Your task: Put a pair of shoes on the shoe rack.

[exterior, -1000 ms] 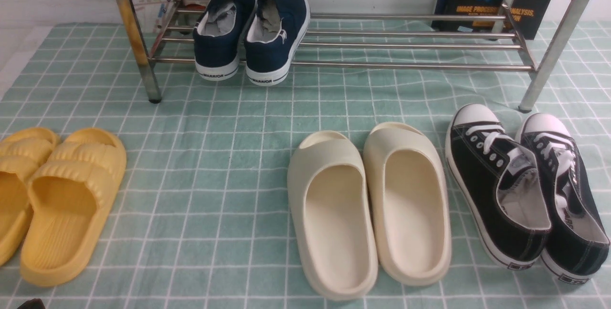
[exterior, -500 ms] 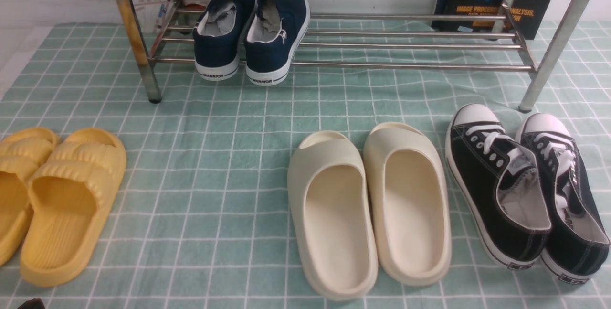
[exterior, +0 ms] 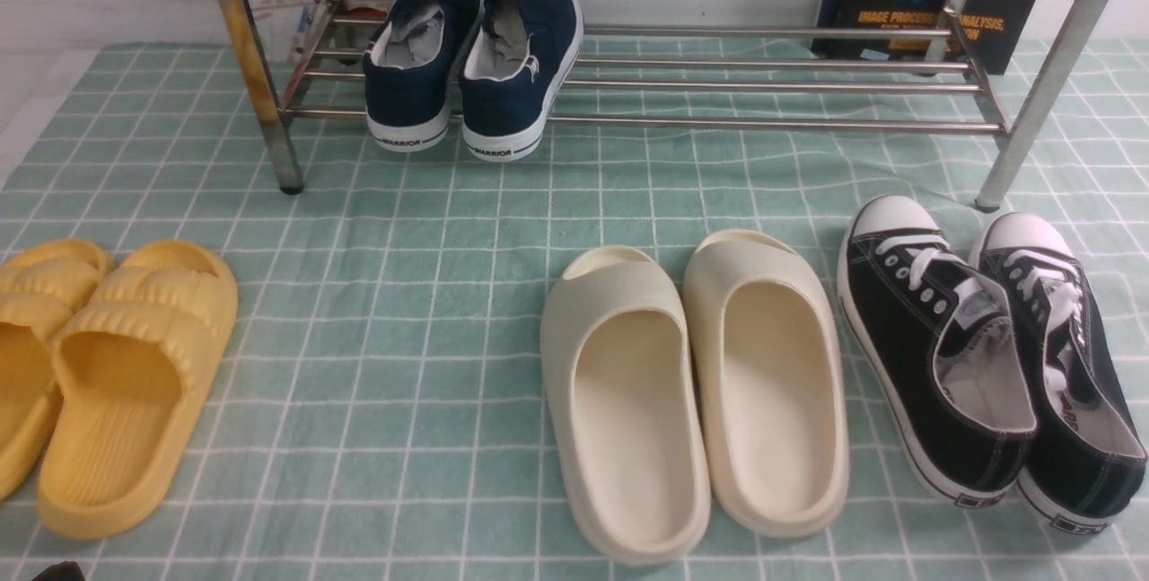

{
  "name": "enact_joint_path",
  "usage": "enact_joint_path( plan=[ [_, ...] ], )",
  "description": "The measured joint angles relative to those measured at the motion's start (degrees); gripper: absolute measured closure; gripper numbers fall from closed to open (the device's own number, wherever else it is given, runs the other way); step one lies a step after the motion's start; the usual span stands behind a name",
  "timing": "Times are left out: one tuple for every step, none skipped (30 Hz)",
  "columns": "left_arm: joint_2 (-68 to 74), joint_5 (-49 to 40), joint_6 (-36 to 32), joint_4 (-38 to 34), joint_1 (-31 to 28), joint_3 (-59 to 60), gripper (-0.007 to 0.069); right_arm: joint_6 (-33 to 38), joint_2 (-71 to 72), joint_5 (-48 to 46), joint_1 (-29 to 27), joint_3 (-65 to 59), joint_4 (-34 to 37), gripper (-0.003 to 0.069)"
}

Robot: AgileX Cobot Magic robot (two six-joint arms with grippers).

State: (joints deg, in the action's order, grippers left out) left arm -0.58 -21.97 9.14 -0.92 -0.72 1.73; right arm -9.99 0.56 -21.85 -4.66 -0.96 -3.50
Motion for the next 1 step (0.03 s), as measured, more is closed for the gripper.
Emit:
enact_joint_path(
  plan=[
    [0.0, 0.0, 0.0, 0.0, 0.0, 0.0, 0.0637, 0.0, 0.0, 0.0, 0.0, 0.0, 0.0, 0.0417]
  ],
)
